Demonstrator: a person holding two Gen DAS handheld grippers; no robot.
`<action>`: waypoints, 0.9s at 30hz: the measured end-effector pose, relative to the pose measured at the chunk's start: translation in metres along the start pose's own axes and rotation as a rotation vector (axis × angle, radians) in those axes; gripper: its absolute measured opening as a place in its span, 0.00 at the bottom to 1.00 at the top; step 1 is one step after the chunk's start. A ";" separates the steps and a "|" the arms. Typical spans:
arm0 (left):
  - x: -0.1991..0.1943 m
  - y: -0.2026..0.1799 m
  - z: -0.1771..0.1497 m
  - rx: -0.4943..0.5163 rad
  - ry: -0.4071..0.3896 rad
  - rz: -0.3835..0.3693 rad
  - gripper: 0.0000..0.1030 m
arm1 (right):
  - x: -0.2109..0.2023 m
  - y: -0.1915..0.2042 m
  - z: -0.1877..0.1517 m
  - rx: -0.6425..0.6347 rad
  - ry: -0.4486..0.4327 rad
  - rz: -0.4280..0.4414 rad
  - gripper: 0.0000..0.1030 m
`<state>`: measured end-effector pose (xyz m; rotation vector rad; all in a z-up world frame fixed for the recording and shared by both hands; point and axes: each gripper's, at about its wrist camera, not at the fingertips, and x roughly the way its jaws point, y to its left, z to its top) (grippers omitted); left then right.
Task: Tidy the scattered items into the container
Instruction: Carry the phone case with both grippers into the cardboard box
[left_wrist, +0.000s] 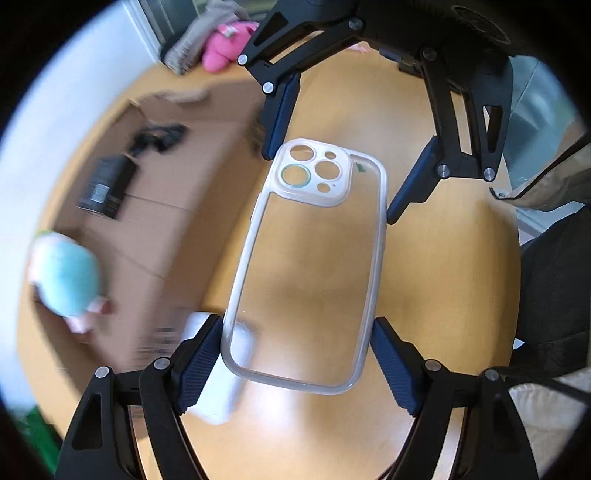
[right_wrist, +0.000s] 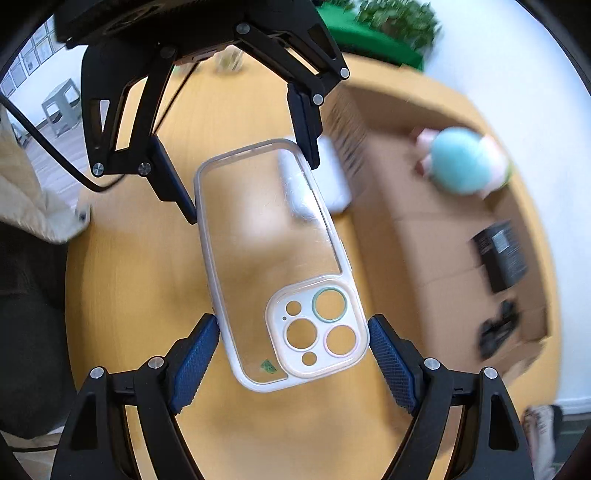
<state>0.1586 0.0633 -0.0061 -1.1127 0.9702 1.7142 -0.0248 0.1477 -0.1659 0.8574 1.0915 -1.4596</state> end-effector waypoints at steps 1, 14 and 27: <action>-0.013 0.010 -0.018 0.009 -0.008 0.021 0.78 | 0.011 -0.001 0.005 -0.003 -0.017 -0.018 0.83; -0.091 0.145 -0.027 0.043 -0.046 0.196 0.77 | -0.108 -0.022 0.100 -0.060 -0.135 -0.178 0.83; 0.005 0.212 -0.051 0.013 0.024 0.094 0.77 | -0.015 -0.061 0.130 -0.018 -0.104 -0.058 0.83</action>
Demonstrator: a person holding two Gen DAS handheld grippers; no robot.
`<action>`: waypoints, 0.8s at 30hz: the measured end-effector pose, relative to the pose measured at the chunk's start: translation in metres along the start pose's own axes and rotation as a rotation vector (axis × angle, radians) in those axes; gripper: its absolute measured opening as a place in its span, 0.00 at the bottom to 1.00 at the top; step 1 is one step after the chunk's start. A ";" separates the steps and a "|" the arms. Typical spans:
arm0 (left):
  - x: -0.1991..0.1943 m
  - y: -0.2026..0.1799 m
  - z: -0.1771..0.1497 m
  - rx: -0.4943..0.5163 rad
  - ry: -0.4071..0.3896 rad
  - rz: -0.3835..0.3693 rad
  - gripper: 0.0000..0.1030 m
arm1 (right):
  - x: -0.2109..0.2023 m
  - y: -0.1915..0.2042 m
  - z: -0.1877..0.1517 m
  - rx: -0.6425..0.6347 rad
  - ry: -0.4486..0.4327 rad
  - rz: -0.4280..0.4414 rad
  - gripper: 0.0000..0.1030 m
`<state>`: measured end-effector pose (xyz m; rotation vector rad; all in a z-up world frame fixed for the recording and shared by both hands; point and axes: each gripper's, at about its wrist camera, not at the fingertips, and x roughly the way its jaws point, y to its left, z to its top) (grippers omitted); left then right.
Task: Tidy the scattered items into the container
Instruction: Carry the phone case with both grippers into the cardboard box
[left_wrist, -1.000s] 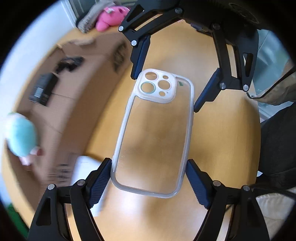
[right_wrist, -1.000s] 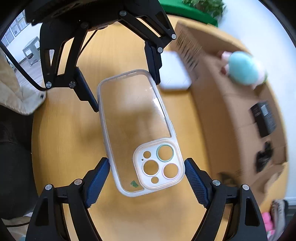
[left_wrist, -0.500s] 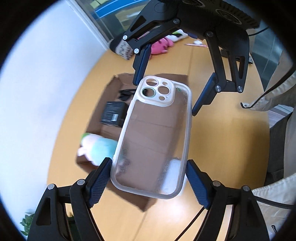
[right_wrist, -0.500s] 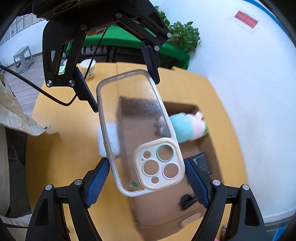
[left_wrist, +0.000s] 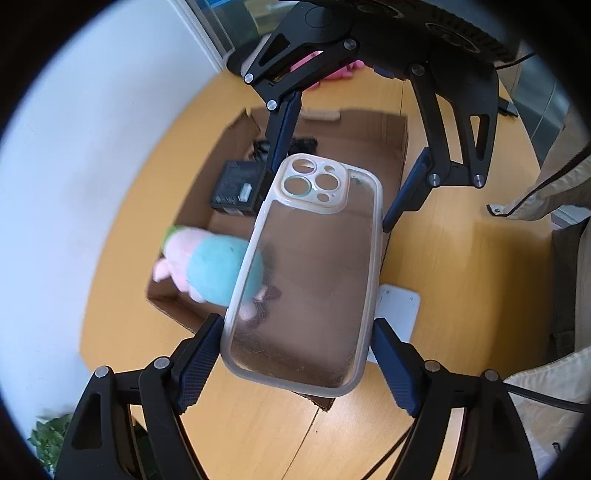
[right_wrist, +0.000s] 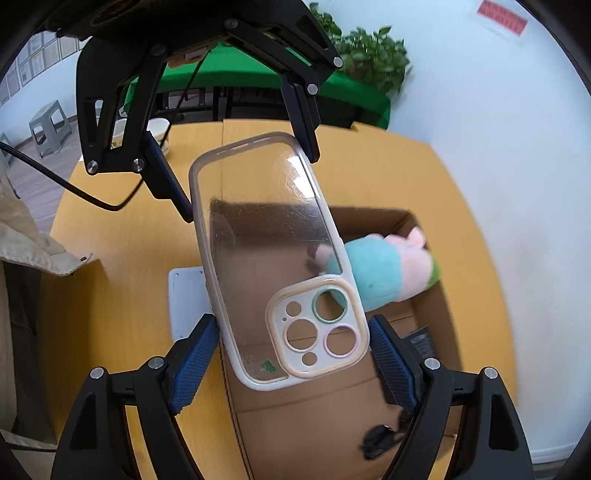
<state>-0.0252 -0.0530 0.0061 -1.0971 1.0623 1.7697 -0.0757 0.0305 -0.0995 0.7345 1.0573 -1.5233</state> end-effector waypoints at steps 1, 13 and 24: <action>0.010 0.004 0.000 -0.002 0.006 -0.014 0.77 | 0.005 0.000 -0.002 0.008 0.006 0.012 0.83; 0.136 0.047 0.006 -0.014 0.078 -0.142 0.77 | 0.107 -0.041 -0.032 0.075 0.070 0.115 0.83; 0.196 0.032 0.000 0.016 0.162 -0.220 0.78 | 0.167 -0.031 -0.060 0.120 0.133 0.211 0.83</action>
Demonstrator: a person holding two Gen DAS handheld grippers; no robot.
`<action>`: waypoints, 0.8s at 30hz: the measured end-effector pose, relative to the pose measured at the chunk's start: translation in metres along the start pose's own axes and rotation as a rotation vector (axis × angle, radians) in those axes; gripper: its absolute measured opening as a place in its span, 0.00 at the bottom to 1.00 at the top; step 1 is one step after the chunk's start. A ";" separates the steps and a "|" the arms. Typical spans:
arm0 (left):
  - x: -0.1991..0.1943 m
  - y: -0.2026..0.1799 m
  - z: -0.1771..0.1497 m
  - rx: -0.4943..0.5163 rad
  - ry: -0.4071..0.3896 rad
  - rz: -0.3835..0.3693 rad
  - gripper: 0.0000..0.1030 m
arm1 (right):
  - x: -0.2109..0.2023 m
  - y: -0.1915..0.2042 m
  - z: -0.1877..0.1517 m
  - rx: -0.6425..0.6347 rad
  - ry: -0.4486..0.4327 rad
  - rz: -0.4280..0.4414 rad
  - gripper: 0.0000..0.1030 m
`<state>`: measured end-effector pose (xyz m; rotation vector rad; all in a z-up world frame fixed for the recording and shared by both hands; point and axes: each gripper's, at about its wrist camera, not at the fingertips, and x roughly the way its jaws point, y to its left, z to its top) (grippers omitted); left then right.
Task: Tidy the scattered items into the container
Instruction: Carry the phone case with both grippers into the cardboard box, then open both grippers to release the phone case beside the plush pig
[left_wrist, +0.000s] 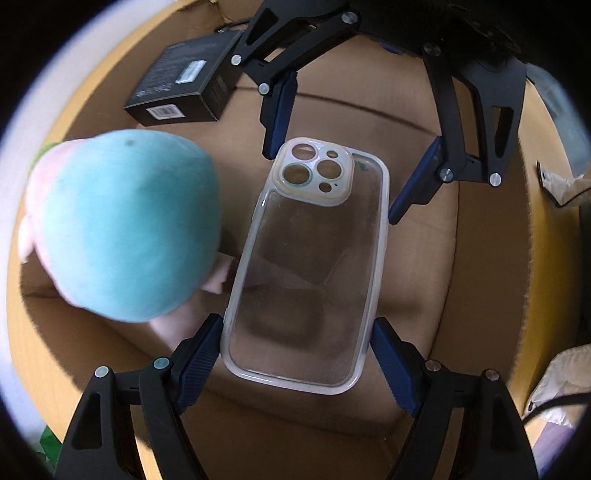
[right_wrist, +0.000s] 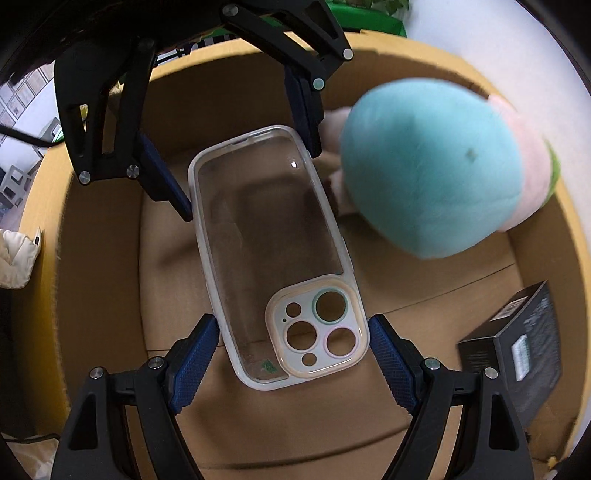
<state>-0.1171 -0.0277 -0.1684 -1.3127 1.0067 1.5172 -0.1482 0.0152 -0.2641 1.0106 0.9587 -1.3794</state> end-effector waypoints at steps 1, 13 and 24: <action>0.002 -0.001 0.000 0.001 0.004 -0.005 0.78 | 0.002 0.001 -0.001 0.001 0.001 0.002 0.84; -0.012 -0.020 -0.012 -0.014 0.055 0.050 0.80 | -0.009 0.020 -0.002 0.021 0.003 -0.015 0.90; -0.135 -0.021 -0.044 -0.439 -0.176 0.105 0.80 | -0.135 0.020 -0.023 0.520 -0.145 -0.099 0.92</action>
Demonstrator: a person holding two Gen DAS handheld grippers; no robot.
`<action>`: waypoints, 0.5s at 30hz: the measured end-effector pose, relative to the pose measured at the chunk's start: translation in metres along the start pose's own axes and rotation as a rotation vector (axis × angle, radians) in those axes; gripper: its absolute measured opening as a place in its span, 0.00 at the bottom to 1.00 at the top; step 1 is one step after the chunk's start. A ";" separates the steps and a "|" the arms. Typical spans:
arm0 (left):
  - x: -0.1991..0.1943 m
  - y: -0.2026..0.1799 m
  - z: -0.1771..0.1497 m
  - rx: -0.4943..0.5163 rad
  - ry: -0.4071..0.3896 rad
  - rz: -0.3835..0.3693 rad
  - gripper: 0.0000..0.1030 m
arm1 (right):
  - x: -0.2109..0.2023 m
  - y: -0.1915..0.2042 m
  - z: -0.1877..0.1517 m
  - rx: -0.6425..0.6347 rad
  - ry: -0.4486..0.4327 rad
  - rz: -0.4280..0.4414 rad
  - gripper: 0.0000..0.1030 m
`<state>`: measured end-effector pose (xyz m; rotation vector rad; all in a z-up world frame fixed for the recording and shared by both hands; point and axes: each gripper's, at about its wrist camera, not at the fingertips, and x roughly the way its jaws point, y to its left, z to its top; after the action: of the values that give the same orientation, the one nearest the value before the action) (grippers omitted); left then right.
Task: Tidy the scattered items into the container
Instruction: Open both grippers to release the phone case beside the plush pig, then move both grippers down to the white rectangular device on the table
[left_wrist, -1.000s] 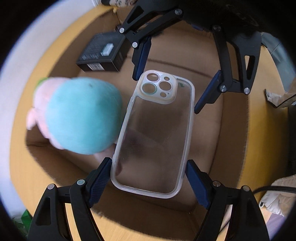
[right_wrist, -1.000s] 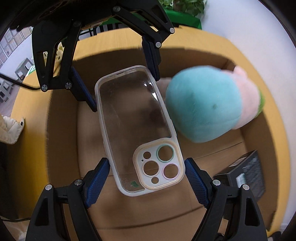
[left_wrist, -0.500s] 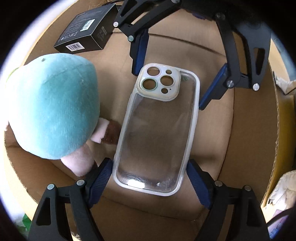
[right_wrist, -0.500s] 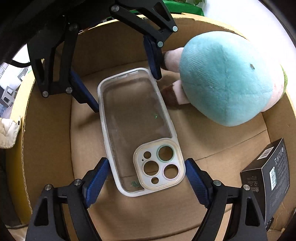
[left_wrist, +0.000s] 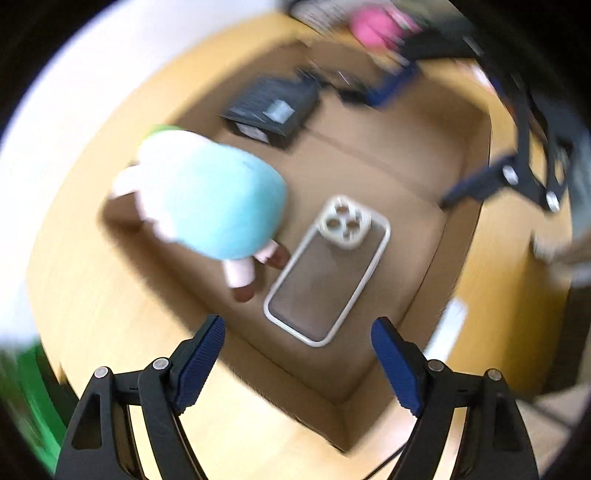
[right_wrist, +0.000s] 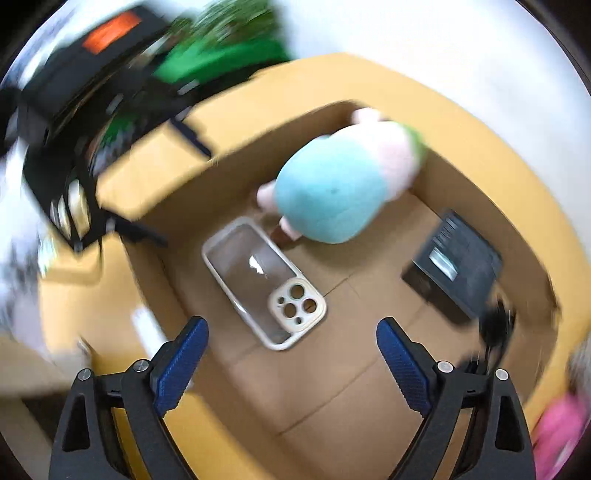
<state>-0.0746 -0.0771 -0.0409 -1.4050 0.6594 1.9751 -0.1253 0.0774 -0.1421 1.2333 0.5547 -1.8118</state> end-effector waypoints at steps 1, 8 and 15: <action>-0.014 0.003 -0.001 -0.066 -0.032 0.003 0.80 | -0.013 -0.001 0.000 0.062 -0.024 -0.002 0.92; -0.094 -0.010 -0.001 -0.488 -0.265 0.044 0.80 | -0.084 0.010 -0.020 0.368 -0.128 -0.105 0.93; -0.123 -0.045 0.001 -0.683 -0.325 0.018 0.02 | -0.136 0.038 -0.040 0.289 -0.200 -0.143 0.08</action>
<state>-0.0124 -0.0704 0.0744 -1.3742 -0.1783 2.4942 -0.0521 0.1408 -0.0315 1.2047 0.2805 -2.1649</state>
